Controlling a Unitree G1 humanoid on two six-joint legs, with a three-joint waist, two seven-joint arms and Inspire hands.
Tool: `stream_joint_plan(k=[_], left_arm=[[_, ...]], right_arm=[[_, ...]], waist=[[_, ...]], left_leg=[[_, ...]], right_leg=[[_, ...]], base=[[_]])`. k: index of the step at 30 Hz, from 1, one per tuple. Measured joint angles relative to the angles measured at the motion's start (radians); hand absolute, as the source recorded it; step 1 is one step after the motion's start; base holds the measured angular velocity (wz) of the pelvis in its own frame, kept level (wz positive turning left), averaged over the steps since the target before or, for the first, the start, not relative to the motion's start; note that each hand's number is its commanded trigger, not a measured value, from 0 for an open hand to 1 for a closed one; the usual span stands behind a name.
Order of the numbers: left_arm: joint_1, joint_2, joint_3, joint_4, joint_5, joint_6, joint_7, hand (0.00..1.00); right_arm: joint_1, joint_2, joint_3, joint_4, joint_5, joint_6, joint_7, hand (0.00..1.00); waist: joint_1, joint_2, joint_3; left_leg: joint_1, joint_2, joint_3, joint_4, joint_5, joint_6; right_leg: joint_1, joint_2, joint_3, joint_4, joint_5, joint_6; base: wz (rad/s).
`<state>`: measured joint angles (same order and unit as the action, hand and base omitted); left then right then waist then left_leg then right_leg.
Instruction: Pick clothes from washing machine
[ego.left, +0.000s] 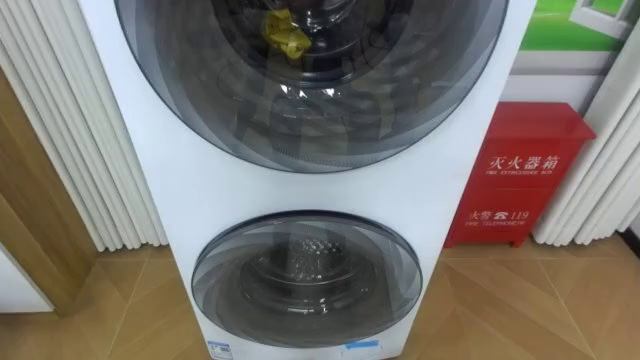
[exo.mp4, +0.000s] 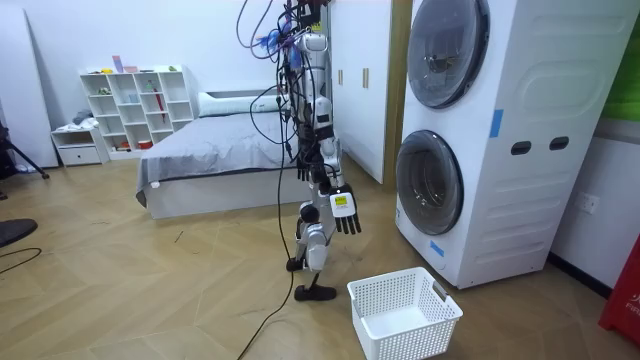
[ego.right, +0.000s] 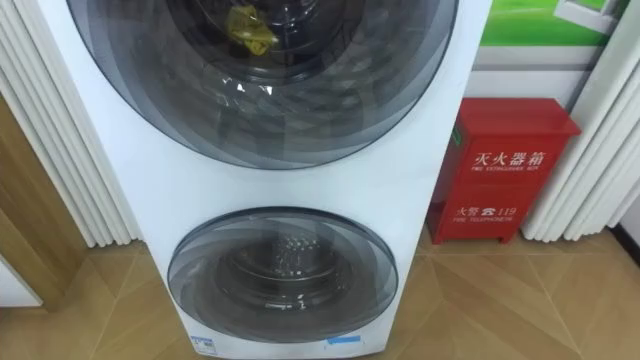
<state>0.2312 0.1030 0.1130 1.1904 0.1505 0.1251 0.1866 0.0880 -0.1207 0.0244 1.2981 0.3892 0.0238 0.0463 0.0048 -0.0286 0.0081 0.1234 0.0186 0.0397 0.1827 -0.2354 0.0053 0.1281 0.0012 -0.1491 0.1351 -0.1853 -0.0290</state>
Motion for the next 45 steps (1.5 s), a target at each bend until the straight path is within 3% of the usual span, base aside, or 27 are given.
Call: stream_joint_plan(k=[6,12,16,18,21,24,26,27,29,31,34,40,45], left_arm=[[-0.001,-0.001,0.001,-0.001,0.016,0.002,-0.003,0.00],[0.003,-0.002,0.001,-0.018,0.021,0.027,-0.023,0.00],[-0.004,-0.001,0.001,-0.037,0.018,0.025,-0.023,0.00],[-0.001,0.000,0.001,-0.069,0.019,0.019,-0.023,0.00],[-0.023,0.005,0.002,-0.073,0.017,-0.005,-0.023,0.00],[-0.033,0.008,0.007,-0.077,0.018,-0.026,-0.023,0.00],[-0.046,0.015,0.007,-0.085,0.016,-0.030,-0.023,0.00],[-0.043,0.017,0.007,-0.088,0.013,-0.030,-0.023,0.00],[-0.042,0.033,0.008,-0.092,0.018,-0.030,-0.023,0.00],[-0.042,0.042,0.011,-0.092,0.017,-0.028,-0.023,0.00],[-0.032,0.043,0.011,-0.091,0.018,-0.018,-0.023,0.00],[-0.019,0.060,0.011,-0.097,0.021,0.009,-0.023,0.00],[-0.006,0.065,0.014,-0.126,0.043,0.042,-0.023,0.00]], right_arm=[[-0.001,0.000,0.000,0.000,-0.001,0.002,0.001,0.00],[-0.008,-0.002,-0.001,-0.001,-0.001,0.022,0.001,0.00],[-0.019,-0.002,-0.002,-0.004,0.002,0.024,-0.007,0.00],[-0.024,-0.004,-0.007,-0.047,-0.001,0.046,-0.019,0.00],[-0.055,-0.009,-0.019,-0.160,-0.002,0.054,-0.048,0.00],[-0.109,-0.016,-0.090,-0.335,-0.001,0.058,-0.072,0.00],[-0.135,-0.052,-0.100,-0.513,0.011,0.060,-0.102,0.00],[-0.148,-0.062,-0.100,-0.548,0.006,0.058,-0.110,0.00],[-0.205,-0.100,-0.117,-0.641,-0.012,0.041,-0.140,0.00],[-0.232,-0.122,-0.127,-0.711,-0.004,0.041,-0.159,0.00],[-0.277,-0.155,-0.128,-0.781,0.000,0.040,-0.178,0.00],[-0.397,-0.165,-0.127,-0.841,0.032,0.043,-0.218,0.00],[-0.468,-0.198,-0.126,-0.885,0.090,0.053,-0.256,0.00]], waist=[[0.001,-0.002,0.0000],[0.002,-0.001,-0.0008],[0.005,0.000,-0.0072],[0.006,-0.001,-0.0090],[0.003,-0.008,-0.0013],[0.002,-0.011,0.0008],[0.004,-0.017,0.0002],[0.005,-0.015,-0.0010],[0.006,-0.029,-0.0046],[0.025,-0.040,-0.0020],[0.029,-0.050,-0.0079],[0.030,-0.057,-0.0110],[0.037,-0.060,-0.0128]], left_leg=[[-0.009,-0.001,-0.011,0.003,0.000,0.000],[-0.011,-0.002,-0.018,0.006,0.000,0.000],[-0.011,-0.002,-0.019,0.008,0.000,0.000],[-0.011,-0.002,-0.019,0.009,0.000,0.000],[-0.007,-0.003,-0.019,0.012,0.000,0.000],[-0.008,-0.005,-0.017,0.014,0.000,0.000],[-0.009,-0.008,-0.017,0.013,0.001,0.002],[-0.009,-0.009,-0.018,0.014,0.002,0.003],[-0.006,-0.009,-0.019,0.014,0.002,0.003],[-0.008,-0.009,-0.019,0.010,0.002,0.003],[-0.008,-0.009,-0.019,0.006,0.002,0.003],[-0.014,-0.010,-0.019,0.004,0.002,0.003],[-0.010,-0.009,-0.023,0.000,0.002,0.003]], right_leg=[[0.001,-0.001,-0.013,0.000,0.000,0.000],[0.000,-0.002,-0.019,-0.001,0.000,0.000],[-0.002,-0.003,-0.021,-0.001,0.000,0.000],[0.001,-0.005,-0.022,0.002,0.000,0.000],[0.007,-0.011,-0.024,0.010,0.000,0.000],[0.001,-0.012,-0.021,0.016,0.000,0.001],[0.000,-0.014,-0.023,0.017,0.000,0.003],[0.000,-0.012,-0.024,0.018,0.000,0.004],[0.000,-0.011,-0.026,0.020,0.001,0.005],[-0.002,-0.010,-0.025,0.020,0.001,0.005],[-0.003,-0.011,-0.025,0.019,0.003,0.008],[-0.014,-0.011,-0.023,0.019,0.004,0.009],[-0.006,-0.011,-0.031,0.018,0.004,0.009]], base=[[0.06],[0.02],[0.00],[0.00],[0.00],[-0.01],[0.02],[0.04],[0.04],[0.00],[0.00],[0.01],[0.05]])
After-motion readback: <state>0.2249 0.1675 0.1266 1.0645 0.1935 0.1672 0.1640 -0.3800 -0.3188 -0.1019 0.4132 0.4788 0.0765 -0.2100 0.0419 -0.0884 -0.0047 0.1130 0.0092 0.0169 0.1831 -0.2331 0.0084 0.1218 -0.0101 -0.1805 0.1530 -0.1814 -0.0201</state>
